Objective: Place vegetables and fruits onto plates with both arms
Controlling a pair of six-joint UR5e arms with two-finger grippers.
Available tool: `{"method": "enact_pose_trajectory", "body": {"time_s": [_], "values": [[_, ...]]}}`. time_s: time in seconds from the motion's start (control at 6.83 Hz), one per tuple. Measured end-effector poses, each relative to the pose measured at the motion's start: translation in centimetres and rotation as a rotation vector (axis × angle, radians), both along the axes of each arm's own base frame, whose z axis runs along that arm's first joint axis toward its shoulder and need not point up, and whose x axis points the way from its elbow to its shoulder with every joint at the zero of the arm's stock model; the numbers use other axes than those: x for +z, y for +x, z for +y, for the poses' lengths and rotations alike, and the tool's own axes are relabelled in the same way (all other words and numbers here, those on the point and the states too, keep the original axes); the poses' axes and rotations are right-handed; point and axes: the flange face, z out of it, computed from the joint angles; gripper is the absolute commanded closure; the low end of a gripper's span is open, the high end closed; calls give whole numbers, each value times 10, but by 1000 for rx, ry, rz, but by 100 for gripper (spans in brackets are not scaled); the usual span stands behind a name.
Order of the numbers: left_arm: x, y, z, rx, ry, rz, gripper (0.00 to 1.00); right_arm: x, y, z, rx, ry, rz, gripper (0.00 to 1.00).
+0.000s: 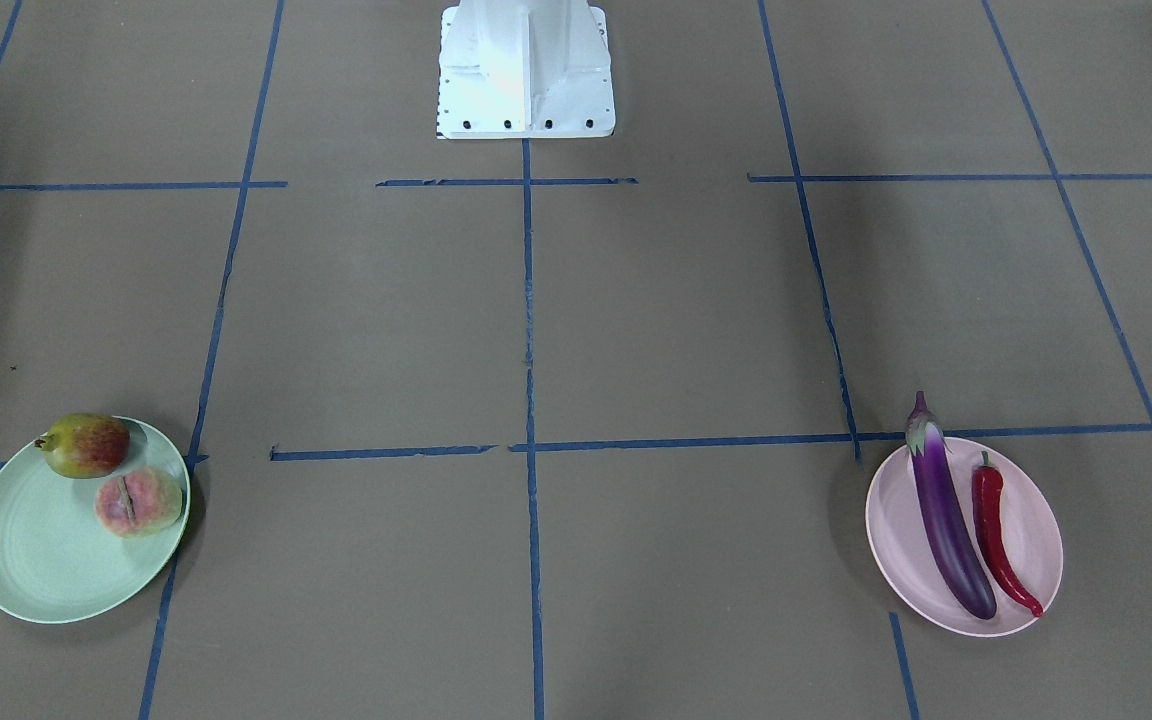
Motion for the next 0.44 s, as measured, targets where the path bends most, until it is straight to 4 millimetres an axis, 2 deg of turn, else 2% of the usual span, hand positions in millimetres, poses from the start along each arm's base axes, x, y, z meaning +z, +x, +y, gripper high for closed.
{"method": "enact_pose_trajectory", "body": {"time_s": [0.44], "values": [[20,-9,21,-21,-39,1,0,9,1,18,-1,-15,4,0]]}}
